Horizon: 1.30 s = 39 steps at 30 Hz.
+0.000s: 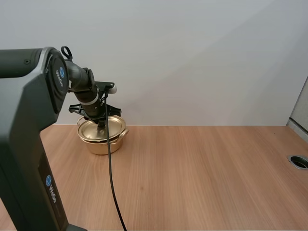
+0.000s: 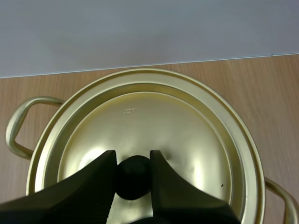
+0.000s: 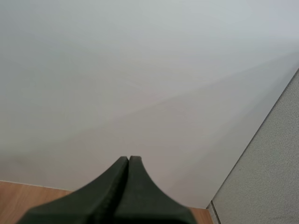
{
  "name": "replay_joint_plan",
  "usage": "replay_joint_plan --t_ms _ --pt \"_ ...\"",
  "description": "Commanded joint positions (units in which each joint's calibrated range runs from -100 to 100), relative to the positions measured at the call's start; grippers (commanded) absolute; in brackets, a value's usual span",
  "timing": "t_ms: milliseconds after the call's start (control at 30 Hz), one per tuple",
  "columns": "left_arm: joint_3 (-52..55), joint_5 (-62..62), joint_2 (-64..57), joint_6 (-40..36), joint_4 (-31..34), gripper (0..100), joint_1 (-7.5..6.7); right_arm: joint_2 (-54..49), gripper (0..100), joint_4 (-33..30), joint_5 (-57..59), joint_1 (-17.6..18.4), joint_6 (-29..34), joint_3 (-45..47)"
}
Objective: Open the pot, put the car inside, and close it
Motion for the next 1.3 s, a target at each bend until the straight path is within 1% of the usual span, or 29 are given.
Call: replay_joint_plan --t_ms 0,333,367,400,467,500,567,600,633,733,833,967,1033,1100,1133,1167,1200,1233,1267 --pt "0.0 0.0 0.8 0.0 -0.1 0 -0.05 0.0 0 0.1 0.0 -0.1 0.0 0.0" --pt "0.1 -1.2 2.7 0.0 -0.1 0 -0.05 0.0 0 0.2 0.0 -0.1 0.2 0.0" --pt "0.1 -1.5 2.7 0.0 -0.1 2 -0.05 0.0 0 0.2 0.0 -0.1 0.2 0.0" --pt "0.1 -1.8 2.7 0.0 -0.1 7 -0.05 0.0 0 0.2 0.0 -0.1 0.2 0.0" --pt "0.1 -3.4 2.7 0.0 0.0 23 -0.05 0.0 0 0.5 0.0 -0.1 0.2 0.0" --pt "0.1 -4.3 2.6 0.0 0.1 37 -0.05 0.0 0 0.6 0.0 -0.1 0.2 0.0" --pt "0.1 -6.1 2.2 0.0 0.1 71 -0.05 0.0 0 0.8 0.0 -0.1 0.2 0.0" --pt "0.1 -7.3 1.9 0.3 0.1 92 -0.20 0.0 0 0.9 0.0 -0.1 0.2 0.0" --pt "0.1 -8.2 1.6 1.2 0.5 100 -0.38 0.0 0 1.0 0.0 -0.1 0.2 0.0" --pt "0.0 -10.5 -0.1 2.2 0.9 100 -0.91 0.0 0 1.6 0.0 -0.1 0.2 0.0" --pt "0.0 -15.3 -2.6 2.2 1.0 100 -1.33 0.0 0 1.6 0.0 -0.1 0.2 0.0" --pt "-0.1 -19.7 -7.1 2.2 1.5 100 -1.39 0.0 0 1.6 0.0 -0.1 0.2 0.0" --pt "-0.1 -20.6 -9.0 2.2 3.4 100 -1.39 0.0 0 1.6 0.0 -0.1 0.2 0.0" --pt "-0.1 -20.8 -10.8 2.2 7.3 100 -1.30 0.0 0 1.6 0.0 -0.1 0.2 0.0" --pt "-0.1 -20.3 -11.8 2.2 8.6 81 -1.19 0.0 0 1.6 0.0 -0.1 0.3 0.0" --pt "-0.1 -19.9 -13.0 1.8 8.7 47 -0.82 0.0 0 1.6 0.0 -0.1 0.6 0.0" --pt "-0.1 -19.7 -14.2 0.6 8.1 15 -0.36 0.0 0 1.6 0.0 -0.1 1.5 0.0" --pt "-0.1 -19.8 -15.6 -1.3 7.4 2 0.36 0.0 0 1.6 0.0 -0.1 2.2 0.0" --pt "-0.1 -20.7 -17.1 -3.0 6.9 1 1.17 0.0 0 1.6 0.0 -0.1 2.8 0.0"
